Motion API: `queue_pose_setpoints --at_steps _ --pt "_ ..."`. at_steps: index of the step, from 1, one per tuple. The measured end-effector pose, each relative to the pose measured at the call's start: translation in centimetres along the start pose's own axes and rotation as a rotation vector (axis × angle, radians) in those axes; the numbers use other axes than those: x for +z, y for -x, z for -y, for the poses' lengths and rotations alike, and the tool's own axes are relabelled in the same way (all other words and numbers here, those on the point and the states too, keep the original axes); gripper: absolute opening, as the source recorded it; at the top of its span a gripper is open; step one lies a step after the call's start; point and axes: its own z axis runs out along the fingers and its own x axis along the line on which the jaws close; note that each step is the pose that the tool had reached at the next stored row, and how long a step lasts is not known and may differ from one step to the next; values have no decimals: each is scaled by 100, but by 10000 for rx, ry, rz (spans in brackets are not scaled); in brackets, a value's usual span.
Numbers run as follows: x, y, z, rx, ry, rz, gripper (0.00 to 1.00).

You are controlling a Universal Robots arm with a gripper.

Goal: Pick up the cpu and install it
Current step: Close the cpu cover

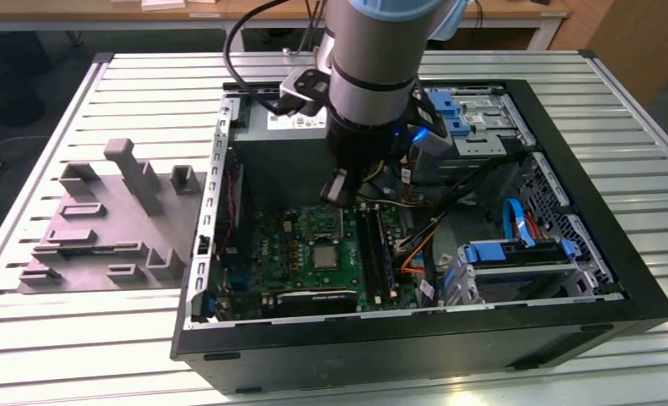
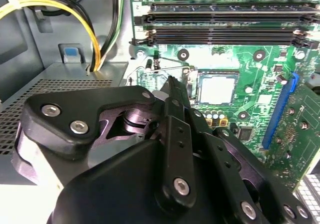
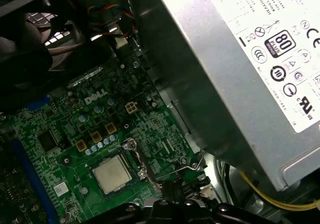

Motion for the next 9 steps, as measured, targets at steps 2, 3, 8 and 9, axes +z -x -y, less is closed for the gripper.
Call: queue_pose_setpoints --at_steps 2,3,8,9 --pt "1 -12 7 0 0 1 11" --pt "1 -19 11 -1 0 0 11" --pt "4 -46 28 -2 0 0 11" --pt "4 -51 31 -2 0 -1 11"
